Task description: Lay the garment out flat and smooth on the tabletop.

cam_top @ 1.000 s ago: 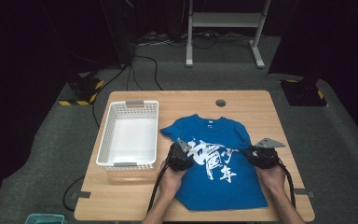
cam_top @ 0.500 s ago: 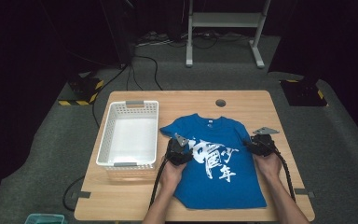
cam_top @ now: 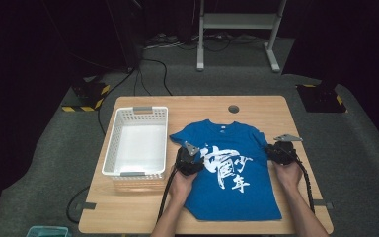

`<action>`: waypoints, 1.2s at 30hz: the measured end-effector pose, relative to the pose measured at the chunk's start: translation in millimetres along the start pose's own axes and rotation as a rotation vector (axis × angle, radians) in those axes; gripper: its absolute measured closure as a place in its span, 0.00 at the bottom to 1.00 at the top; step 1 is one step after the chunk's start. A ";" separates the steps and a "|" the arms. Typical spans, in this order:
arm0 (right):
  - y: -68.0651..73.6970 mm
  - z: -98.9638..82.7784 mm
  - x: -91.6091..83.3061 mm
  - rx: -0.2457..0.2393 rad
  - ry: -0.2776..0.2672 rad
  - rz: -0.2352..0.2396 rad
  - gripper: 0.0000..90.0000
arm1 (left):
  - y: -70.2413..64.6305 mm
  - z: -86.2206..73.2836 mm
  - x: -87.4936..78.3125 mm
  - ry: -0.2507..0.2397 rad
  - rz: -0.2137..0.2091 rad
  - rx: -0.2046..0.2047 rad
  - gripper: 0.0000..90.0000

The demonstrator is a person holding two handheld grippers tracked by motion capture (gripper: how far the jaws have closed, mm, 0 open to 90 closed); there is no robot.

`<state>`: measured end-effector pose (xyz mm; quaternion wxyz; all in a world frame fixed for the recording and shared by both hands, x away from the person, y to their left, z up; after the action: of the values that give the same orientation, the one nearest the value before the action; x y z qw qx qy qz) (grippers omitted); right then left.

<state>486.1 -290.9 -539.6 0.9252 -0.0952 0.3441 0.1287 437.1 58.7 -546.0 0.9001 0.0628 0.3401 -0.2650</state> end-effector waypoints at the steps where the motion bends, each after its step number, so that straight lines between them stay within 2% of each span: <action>1: 0.2 -0.1 -1.2 -0.001 -0.004 0.002 0.75 | 0.2 0.5 -0.3 0.007 -0.002 0.001 0.50; 4: 6.5 -1.9 -8.3 -0.026 -0.032 0.015 0.74 | 0.2 2.8 -0.1 0.025 0.002 0.003 0.49; 6: 8.0 -3.5 -7.0 -0.052 -0.023 0.010 0.75 | 0.8 2.1 -0.1 0.020 0.000 0.003 0.48; 7: 7.1 -4.3 -5.5 -0.049 -0.013 0.005 0.75 | 1.0 1.7 -0.3 0.018 -0.001 0.004 0.48; 10: -2.2 -4.7 -3.3 -0.001 -0.008 -0.008 0.75 | -0.3 0.5 -1.3 0.017 0.004 -0.004 0.48; 14: -4.8 -5.7 -7.4 -0.007 -0.003 -0.040 0.73 | -1.1 1.0 -3.5 0.037 0.004 -0.003 0.48; 16: -5.6 -7.8 -12.7 0.014 -0.021 -0.020 0.72 | -0.8 1.2 -4.0 0.041 0.002 -0.001 0.47; 20: 2.0 -13.5 -22.6 -0.014 -0.040 0.010 0.68 | -0.8 1.0 -4.3 0.043 -0.003 0.000 0.45; 25: 7.1 -21.2 -31.9 0.009 -0.064 0.051 0.62 | -0.3 0.0 -3.4 0.031 -0.009 -0.006 0.43; 29: 9.3 -26.8 -37.3 0.006 -0.064 0.057 0.58 | -0.3 -3.4 -3.1 0.004 -0.005 -0.004 0.42; 36: 8.4 -37.8 -36.8 -0.009 -0.030 0.042 0.53 | -0.6 -3.3 -2.9 0.003 0.000 -0.002 0.42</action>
<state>433.5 -299.3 -544.2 0.9270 -0.0901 0.3314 0.1510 433.1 60.4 -546.6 0.8996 0.0624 0.3418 -0.2647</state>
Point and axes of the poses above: each handheld gripper's, and its own axes: x roughly forward along the jaws, z roughly out of its top, y roughly to its left, the point moved 1 cm from there along x, roughly forward along the jaws, and after that the axes turned 6 degrees about -z, right-handed, at the moved point
